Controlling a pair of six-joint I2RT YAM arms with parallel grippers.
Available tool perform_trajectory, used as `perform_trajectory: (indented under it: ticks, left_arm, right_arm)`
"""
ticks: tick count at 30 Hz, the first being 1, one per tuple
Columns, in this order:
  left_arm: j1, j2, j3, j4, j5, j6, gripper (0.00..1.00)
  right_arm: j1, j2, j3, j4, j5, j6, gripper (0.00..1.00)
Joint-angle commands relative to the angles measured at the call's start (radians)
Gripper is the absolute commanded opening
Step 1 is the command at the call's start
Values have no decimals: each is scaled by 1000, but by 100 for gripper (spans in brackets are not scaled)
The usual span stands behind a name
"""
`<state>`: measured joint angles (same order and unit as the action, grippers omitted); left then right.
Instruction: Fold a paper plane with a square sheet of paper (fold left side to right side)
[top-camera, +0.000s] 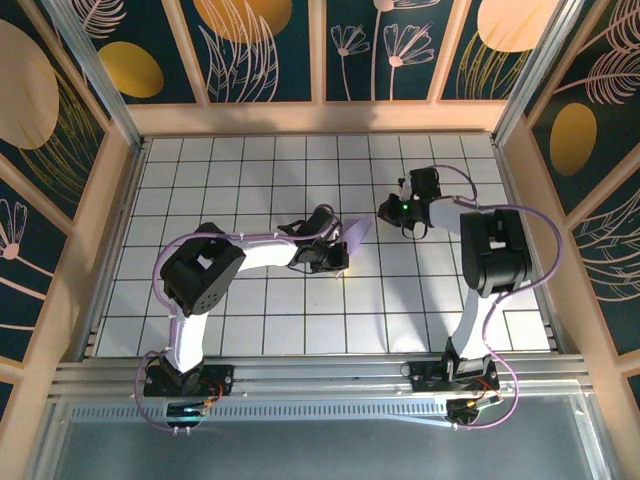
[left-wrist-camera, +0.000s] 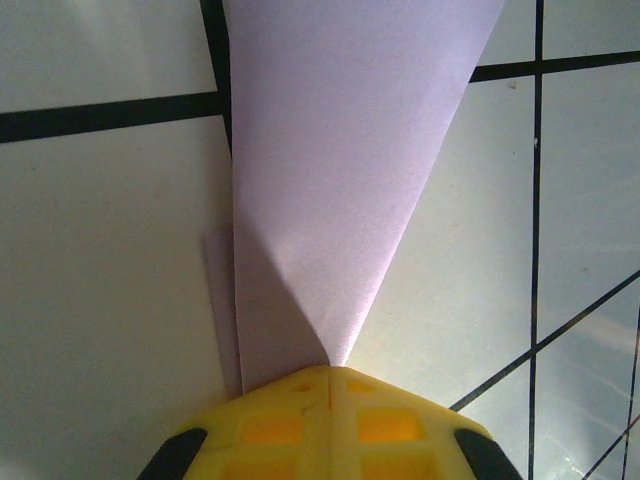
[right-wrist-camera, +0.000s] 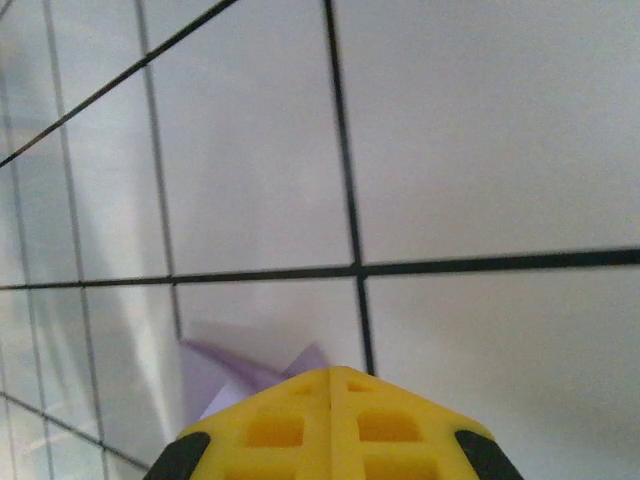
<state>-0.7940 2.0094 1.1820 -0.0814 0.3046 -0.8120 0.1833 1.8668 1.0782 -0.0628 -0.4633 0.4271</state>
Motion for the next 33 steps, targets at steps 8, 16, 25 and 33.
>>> perform_trajectory:
  ticks: [8, 16, 25, 33]
  left_arm:
    - [1, 36, -22, -133, -50, 18, 0]
    - [1, 33, -25, -130, -50, 16, 0]
    - [2, 6, -39, -84, -40, 8, 0]
    - [36, -165, -117, 145, 45, -71, 5]
  right_arm:
    - [183, -147, -183, 69, -113, 174, 0]
    - [234, -58, -187, 121, -106, 233, 0]
    - [236, 11, -192, 56, -77, 200, 0]
    - [233, 49, -207, 1, -92, 142, 0]
